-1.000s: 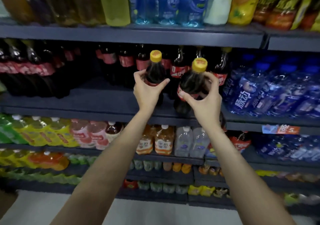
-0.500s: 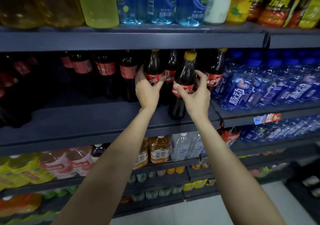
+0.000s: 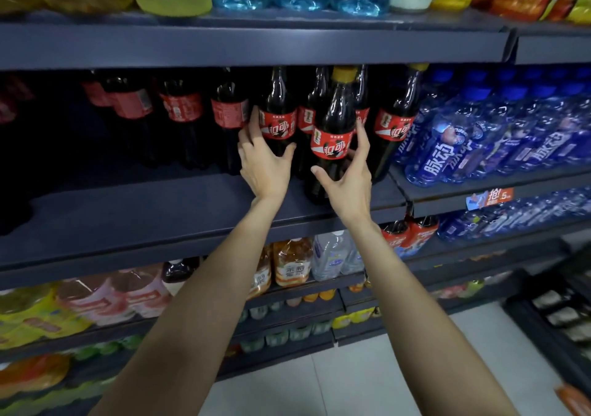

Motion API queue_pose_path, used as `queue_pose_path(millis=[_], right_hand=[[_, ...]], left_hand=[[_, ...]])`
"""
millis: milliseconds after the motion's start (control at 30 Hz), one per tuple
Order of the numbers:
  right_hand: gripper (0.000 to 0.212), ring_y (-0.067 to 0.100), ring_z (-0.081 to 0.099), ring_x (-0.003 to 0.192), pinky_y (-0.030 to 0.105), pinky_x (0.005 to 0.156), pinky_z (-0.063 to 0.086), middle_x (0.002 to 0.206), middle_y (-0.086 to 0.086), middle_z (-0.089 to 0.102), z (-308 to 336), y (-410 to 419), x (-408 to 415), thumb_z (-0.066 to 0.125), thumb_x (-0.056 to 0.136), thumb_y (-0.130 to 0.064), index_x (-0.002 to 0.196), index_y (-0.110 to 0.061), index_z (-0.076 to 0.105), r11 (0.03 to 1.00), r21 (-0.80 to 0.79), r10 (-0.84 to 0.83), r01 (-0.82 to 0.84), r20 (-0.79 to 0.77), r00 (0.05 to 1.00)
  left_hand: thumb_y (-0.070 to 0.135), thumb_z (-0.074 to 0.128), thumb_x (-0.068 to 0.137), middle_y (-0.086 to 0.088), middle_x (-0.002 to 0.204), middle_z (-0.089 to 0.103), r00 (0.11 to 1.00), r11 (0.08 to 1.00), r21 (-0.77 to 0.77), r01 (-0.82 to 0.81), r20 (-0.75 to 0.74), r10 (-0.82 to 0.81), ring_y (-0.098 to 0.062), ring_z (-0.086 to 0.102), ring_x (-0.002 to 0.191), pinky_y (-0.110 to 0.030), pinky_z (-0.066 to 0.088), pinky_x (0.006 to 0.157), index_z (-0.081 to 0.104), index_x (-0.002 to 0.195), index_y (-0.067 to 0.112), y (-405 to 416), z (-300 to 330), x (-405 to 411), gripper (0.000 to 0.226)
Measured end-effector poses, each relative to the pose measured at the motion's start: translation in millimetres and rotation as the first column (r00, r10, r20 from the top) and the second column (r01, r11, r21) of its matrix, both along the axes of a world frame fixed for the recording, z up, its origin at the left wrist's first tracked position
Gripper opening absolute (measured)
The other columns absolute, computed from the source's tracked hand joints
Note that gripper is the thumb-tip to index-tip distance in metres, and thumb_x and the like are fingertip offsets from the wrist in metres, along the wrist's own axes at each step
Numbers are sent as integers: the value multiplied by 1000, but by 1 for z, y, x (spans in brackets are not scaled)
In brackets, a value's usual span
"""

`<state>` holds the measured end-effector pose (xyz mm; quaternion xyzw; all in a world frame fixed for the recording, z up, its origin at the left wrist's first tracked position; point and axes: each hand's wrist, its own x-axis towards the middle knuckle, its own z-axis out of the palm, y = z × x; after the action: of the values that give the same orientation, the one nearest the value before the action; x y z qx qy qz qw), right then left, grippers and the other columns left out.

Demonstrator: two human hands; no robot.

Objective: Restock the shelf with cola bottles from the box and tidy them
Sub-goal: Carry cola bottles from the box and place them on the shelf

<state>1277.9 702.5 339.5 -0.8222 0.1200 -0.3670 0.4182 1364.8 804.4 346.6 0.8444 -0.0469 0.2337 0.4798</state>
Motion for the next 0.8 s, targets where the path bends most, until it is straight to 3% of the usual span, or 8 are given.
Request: queue_pose_path(millis=[100,200,333,500,633,800], right_hand=[[97,19,38,136,36,106,40,153,1,30,-1,-1,1,74,81,-18,150,-24,6,999,-9,42,-42,-1,999],[95,12,35,135,24,102,34,145,-14,27,0,0,-5,71,83,-16,151,-24,4,997,-9,75,-76,-34,997],[85,15,38,130,26,99,34,142,4,39,-2,-3,-25,67,87,-26,151,-21,11,998,-12,64,-66,-138,988],[58,18,45,124,25,96,37,135,5,49,-1,-20,-85,61,91,-27,143,-16,36,996,-82,6,-23,-199,980],[49,13,53,99,24,81,41,106,-2,59,-6,-46,-171,60,92,-24,136,-18,41,992,-106,-77,67,-100,992],[19,19,56,83,29,72,45,91,0,59,-45,-92,-327,57,92,-21,108,-10,58,940,-215,-266,264,23,964]], left_hand=[[32,77,73,-8,143,37,999,998,-60,29,-18,-30,-28,43,128,-45,47,89,30,145,21,-1,0,-5,86],[29,72,77,-10,141,35,994,989,-121,86,-55,-93,-28,41,127,-43,45,92,28,144,18,3,-1,-16,81],[23,67,83,-3,137,41,969,960,-194,200,-105,-223,-19,42,126,-35,43,95,40,136,20,15,-2,-52,59],[18,64,88,16,101,63,893,884,-277,376,-147,-426,4,60,92,-18,48,88,58,110,23,20,8,-122,23],[21,61,92,15,92,65,802,805,-177,566,-110,-587,7,60,86,-9,47,77,63,103,21,2,10,-188,11],[26,53,95,9,96,69,599,604,37,796,92,-795,-6,64,93,-26,51,81,63,102,22,-45,-15,-289,14]])
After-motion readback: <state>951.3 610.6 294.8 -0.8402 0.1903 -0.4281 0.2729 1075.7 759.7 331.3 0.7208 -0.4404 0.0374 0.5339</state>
